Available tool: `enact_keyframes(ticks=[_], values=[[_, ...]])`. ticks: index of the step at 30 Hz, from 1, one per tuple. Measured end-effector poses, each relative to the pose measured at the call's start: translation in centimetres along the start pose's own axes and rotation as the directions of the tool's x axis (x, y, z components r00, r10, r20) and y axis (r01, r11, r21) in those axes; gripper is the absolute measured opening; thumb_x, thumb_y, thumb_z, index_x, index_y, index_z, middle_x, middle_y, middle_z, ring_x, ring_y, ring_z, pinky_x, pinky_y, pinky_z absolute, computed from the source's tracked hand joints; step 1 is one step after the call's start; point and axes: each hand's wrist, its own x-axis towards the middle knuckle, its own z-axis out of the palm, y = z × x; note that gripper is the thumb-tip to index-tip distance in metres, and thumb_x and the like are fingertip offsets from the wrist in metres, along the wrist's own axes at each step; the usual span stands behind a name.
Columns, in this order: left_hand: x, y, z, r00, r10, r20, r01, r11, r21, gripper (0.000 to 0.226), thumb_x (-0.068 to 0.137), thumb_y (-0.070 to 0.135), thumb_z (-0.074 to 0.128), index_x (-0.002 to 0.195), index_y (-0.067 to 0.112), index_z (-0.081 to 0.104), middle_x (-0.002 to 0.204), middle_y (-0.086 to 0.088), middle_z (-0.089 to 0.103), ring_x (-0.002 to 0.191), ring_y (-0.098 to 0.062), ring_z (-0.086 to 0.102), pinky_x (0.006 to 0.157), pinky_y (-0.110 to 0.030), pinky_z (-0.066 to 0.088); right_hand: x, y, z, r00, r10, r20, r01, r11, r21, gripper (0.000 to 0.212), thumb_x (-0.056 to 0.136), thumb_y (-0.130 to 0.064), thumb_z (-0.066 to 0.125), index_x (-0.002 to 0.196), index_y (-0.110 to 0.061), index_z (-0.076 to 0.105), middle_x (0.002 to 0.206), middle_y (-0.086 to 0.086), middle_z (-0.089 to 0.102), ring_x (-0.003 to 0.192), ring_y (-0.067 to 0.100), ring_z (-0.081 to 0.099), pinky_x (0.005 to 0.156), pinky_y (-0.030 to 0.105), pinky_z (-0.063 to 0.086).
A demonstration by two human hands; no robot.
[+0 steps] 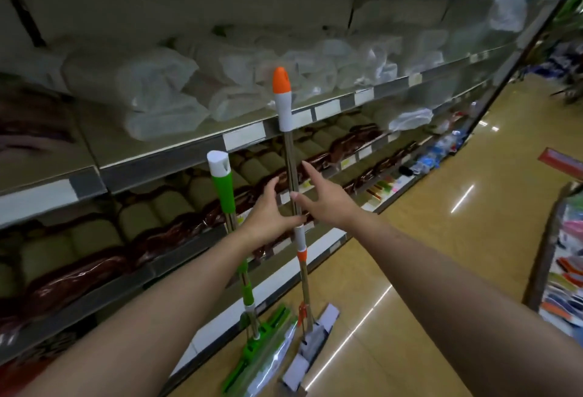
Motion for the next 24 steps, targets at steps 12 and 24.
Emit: enact_keyframes(ticks=[12, 24], values=[[8.2, -0.7, 2.9, 0.985, -0.164, -0.056, 0.158, 0.982, -0.104, 0.112, 0.073, 0.033, 0.079, 0.149, 0.032, -0.003, 0.158, -0.003, 0.016, 0.143, -0.026, 0.024, 0.109, -0.042, 0.034, 9.2, 3.2, -1.0, 0.995, -0.084, -0.053, 0.091, 0.983, 0.159, 0.081, 0.093, -0.041, 0.055, 0.153, -0.027, 0.002, 0.118, 0.002, 0.057, 0.102, 0.015, 0.056, 0.083, 0.030, 0.040], [13.5, 3.0, 6.6, 0.804, -0.227, -0.550, 0.010, 0.929, -0.369, 0.057, 0.088, 0.025, 0.063, 0.138, 0.025, 0.034, 0.117, 0.001, 0.061, 0.108, -0.018, 0.061, 0.089, -0.036, 0.053, 15.2, 3.1, -2.4, 0.962, -0.225, -0.158, 0.272, 0.858, 0.436, 0.058, 0.092, -0.048, 0.052, 0.143, -0.026, 0.036, 0.099, -0.010, 0.060, 0.089, 0.000, 0.058, 0.079, 0.013, 0.047]])
